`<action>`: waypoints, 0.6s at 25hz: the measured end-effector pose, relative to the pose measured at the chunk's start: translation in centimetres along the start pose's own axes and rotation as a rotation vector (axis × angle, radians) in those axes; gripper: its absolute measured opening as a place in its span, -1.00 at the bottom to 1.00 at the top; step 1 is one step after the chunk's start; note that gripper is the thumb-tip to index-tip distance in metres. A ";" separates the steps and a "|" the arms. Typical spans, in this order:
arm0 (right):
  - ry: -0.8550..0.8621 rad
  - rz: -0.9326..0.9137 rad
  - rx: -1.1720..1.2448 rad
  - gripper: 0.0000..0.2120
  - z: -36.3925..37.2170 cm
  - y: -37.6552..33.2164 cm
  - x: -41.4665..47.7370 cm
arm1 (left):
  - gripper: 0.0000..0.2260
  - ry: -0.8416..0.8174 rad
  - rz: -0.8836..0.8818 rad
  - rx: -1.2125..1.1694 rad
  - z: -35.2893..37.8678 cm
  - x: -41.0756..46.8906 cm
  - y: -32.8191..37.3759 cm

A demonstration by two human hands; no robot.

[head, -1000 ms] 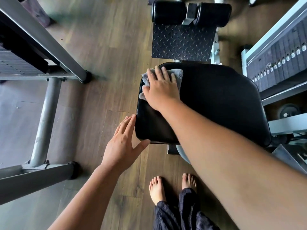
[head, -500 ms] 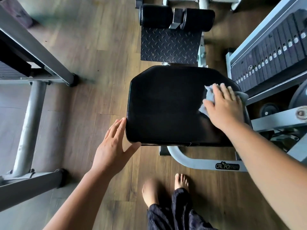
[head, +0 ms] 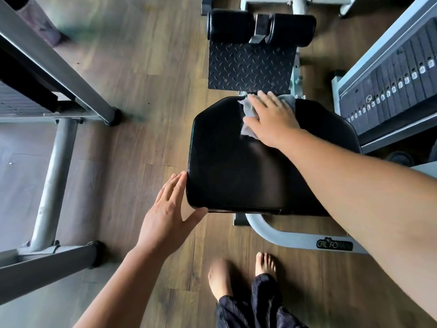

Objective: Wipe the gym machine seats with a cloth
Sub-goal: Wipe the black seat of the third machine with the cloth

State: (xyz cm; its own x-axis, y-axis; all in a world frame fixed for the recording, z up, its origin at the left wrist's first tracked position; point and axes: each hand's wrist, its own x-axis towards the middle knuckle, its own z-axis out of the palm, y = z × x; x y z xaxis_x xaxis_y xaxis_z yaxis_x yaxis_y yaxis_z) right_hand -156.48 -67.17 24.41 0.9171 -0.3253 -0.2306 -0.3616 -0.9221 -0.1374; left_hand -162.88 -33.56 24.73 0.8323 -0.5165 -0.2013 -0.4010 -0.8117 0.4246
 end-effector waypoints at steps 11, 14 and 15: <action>0.040 -0.403 -0.062 -0.34 1.6 -0.1 -10.8 | -0.17 -0.027 -0.007 -0.005 -0.1 0.2 0.1; 0.048 0.051 -0.030 -0.35 -1.0 7.3 -4.0 | -0.17 -0.033 -0.025 0.002 -0.2 0.1 0.4; 0.029 0.128 -0.014 -0.34 -1.0 8.0 -3.9 | -0.17 -0.033 -0.031 0.001 -0.2 0.0 0.5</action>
State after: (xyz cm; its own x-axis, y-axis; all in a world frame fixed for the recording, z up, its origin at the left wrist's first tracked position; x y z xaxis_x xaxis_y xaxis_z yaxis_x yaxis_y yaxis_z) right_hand -162.83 -73.49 25.18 0.8683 -0.4457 -0.2178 -0.4734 -0.8757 -0.0951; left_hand -162.93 -33.88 25.13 0.8312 -0.5001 -0.2431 -0.3761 -0.8276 0.4166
